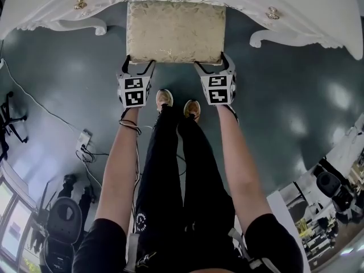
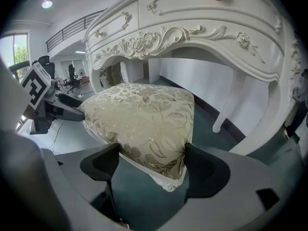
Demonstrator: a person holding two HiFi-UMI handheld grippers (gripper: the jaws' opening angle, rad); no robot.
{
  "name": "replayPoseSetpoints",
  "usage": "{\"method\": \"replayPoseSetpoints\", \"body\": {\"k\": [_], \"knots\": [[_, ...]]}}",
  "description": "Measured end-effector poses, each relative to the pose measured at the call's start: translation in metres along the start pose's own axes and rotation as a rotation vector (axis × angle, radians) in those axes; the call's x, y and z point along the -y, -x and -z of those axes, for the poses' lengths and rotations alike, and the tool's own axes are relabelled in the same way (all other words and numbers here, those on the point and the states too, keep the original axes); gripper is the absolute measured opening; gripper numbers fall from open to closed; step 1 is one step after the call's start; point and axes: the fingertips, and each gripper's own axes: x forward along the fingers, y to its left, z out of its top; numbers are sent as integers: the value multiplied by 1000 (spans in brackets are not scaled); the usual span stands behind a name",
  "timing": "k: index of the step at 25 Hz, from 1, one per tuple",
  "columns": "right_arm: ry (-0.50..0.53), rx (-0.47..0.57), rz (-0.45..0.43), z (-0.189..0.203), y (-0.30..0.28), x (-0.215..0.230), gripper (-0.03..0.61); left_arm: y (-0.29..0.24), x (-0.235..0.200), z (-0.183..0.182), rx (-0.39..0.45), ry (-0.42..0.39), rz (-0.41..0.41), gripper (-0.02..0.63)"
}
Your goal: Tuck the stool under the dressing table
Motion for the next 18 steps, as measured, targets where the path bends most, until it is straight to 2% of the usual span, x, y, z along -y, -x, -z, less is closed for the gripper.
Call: {"method": "replayPoseSetpoints", "body": {"k": [4, 10, 18], "knots": [[-14, 3, 8, -16, -16, 8, 444, -16, -11, -14, 0, 2, -14, 391], [-36, -13, 54, -28, -36, 25, 451, -38, -20, -39, 8, 1, 7, 390], [-80, 34, 76, -55, -54, 47, 449, -61, -33, -63, 44, 28, -43, 390]]}}
